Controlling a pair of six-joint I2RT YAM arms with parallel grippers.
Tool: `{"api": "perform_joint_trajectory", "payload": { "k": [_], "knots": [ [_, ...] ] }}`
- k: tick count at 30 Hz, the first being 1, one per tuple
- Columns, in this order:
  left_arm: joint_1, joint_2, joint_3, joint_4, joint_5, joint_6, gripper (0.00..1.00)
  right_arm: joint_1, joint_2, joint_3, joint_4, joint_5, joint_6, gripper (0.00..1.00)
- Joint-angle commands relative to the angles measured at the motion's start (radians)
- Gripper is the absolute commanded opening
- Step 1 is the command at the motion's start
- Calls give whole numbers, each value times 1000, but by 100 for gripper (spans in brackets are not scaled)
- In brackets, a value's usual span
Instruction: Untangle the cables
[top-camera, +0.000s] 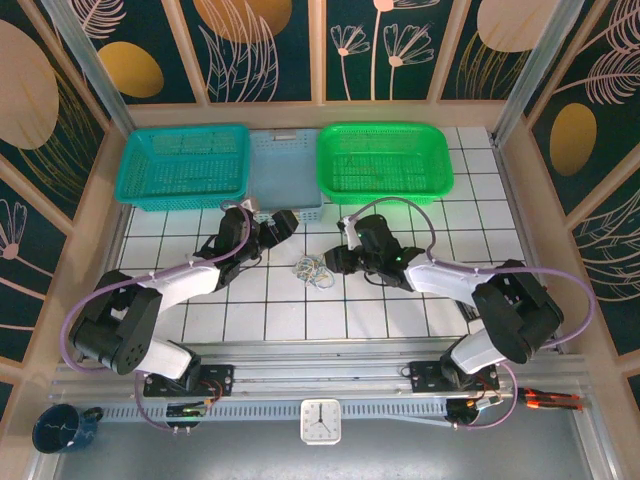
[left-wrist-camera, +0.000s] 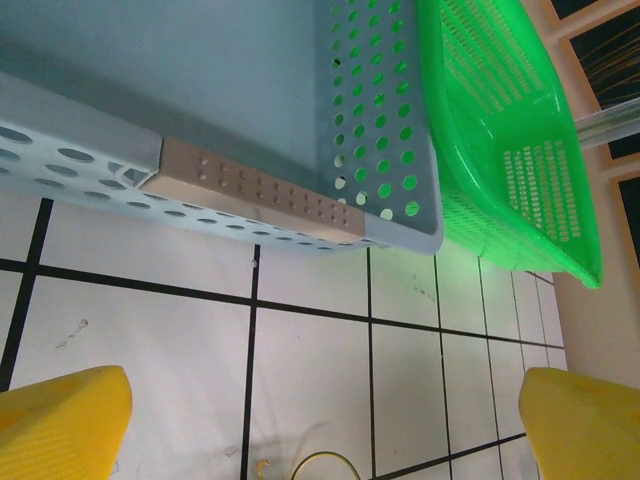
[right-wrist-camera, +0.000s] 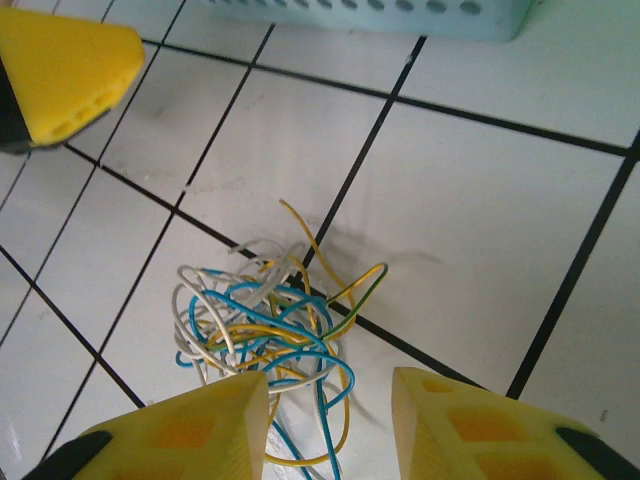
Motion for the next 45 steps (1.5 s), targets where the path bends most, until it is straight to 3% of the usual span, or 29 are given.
{"api": "perform_joint_trajectory", "payload": {
  "k": [1, 27, 30, 34, 45],
  "knots": [
    [5, 8, 21, 19, 11, -12, 99, 5, 32, 40, 45, -52, -60, 39],
    [5, -7, 1, 21, 6, -20, 99, 8, 201, 93, 177, -160, -181, 38],
    [5, -8, 0, 20, 6, -20, 99, 7, 215, 100, 176, -174, -180, 28],
    [5, -10, -2, 19, 5, -21, 99, 4, 205, 93, 181, -191, -176, 0],
    [5, -5, -2, 21, 8, -5, 99, -96, 42, -52, 297, -213, -32, 0]
  ]
}}
